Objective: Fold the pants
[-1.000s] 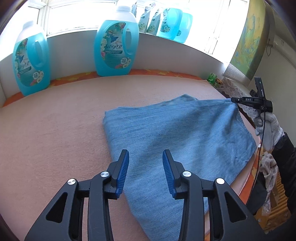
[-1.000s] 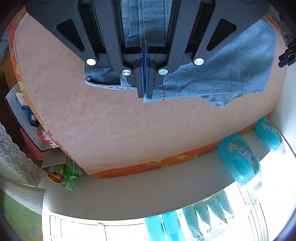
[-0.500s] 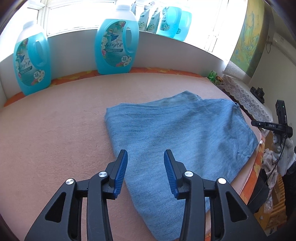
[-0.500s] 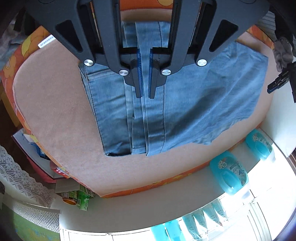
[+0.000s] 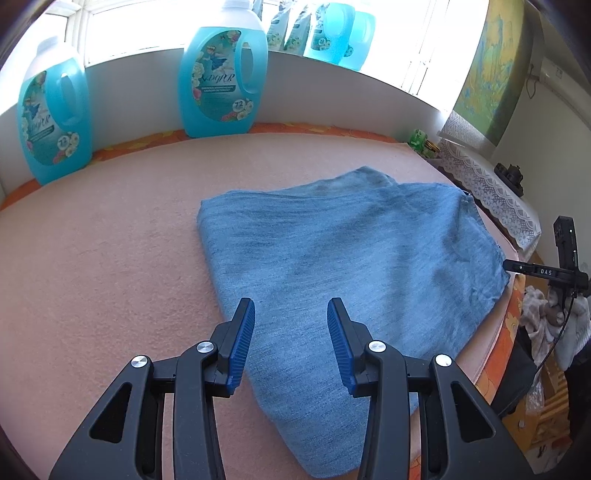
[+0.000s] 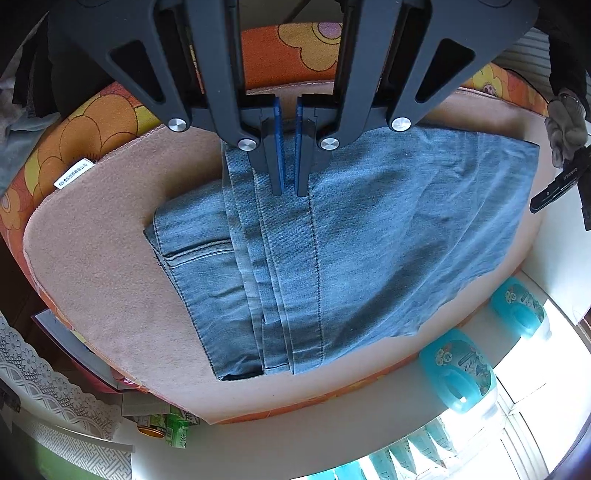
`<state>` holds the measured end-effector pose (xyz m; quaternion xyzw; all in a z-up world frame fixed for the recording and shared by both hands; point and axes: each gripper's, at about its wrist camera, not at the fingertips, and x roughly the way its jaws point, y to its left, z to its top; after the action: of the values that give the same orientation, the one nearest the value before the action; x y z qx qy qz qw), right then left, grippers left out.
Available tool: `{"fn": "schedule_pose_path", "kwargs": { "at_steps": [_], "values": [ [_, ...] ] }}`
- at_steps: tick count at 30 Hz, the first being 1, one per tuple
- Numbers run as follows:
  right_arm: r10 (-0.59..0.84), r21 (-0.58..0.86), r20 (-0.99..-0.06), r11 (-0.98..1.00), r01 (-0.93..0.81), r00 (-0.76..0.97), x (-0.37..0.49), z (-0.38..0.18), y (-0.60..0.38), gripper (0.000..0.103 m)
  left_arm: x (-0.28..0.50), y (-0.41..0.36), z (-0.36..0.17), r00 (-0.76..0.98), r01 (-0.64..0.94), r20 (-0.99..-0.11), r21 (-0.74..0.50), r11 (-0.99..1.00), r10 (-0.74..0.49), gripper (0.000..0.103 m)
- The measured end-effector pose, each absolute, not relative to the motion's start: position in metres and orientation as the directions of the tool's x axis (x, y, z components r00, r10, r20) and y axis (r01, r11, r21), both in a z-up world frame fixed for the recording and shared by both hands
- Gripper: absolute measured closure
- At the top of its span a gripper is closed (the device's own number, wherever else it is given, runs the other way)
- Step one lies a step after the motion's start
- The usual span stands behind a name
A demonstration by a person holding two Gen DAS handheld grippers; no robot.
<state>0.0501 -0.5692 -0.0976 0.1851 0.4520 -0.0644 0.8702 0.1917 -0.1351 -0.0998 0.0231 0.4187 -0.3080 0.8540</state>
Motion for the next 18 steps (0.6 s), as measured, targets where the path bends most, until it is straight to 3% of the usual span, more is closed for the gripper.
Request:
{"fn": "schedule_pose_path", "kwargs": {
  "at_steps": [5,10,11,13,18],
  "values": [
    [-0.05,0.214,-0.783,0.915,0.344,0.62,0.021,-0.078,-0.577,0.102,0.191,-0.124,-0.096,0.475,0.532,-0.724,-0.216,0.819,-0.5,0.064],
    [0.057,0.352,-0.764,0.872,0.341,0.642,0.016,-0.082,-0.597,0.102,0.194,-0.118,-0.1,0.473,0.52,-0.728,-0.225,0.824,-0.497,0.064],
    [0.069,0.363,-0.764,0.869,0.338,0.642,0.019,-0.082,-0.596,0.099,0.194,-0.118,-0.101,0.471,0.52,-0.729,-0.225,0.824,-0.497,0.064],
    [0.059,0.342,-0.77,0.878,0.334,0.636,0.027,-0.083,-0.592,0.075,0.193,-0.119,-0.101,0.467,0.522,-0.729,-0.23,0.821,-0.501,0.064],
    [0.057,0.291,-0.822,0.897,0.332,0.566,0.049,-0.105,-0.583,0.074,0.192,-0.117,-0.097,0.47,0.525,-0.723,-0.232,0.819,-0.506,0.064]
  ]
}}
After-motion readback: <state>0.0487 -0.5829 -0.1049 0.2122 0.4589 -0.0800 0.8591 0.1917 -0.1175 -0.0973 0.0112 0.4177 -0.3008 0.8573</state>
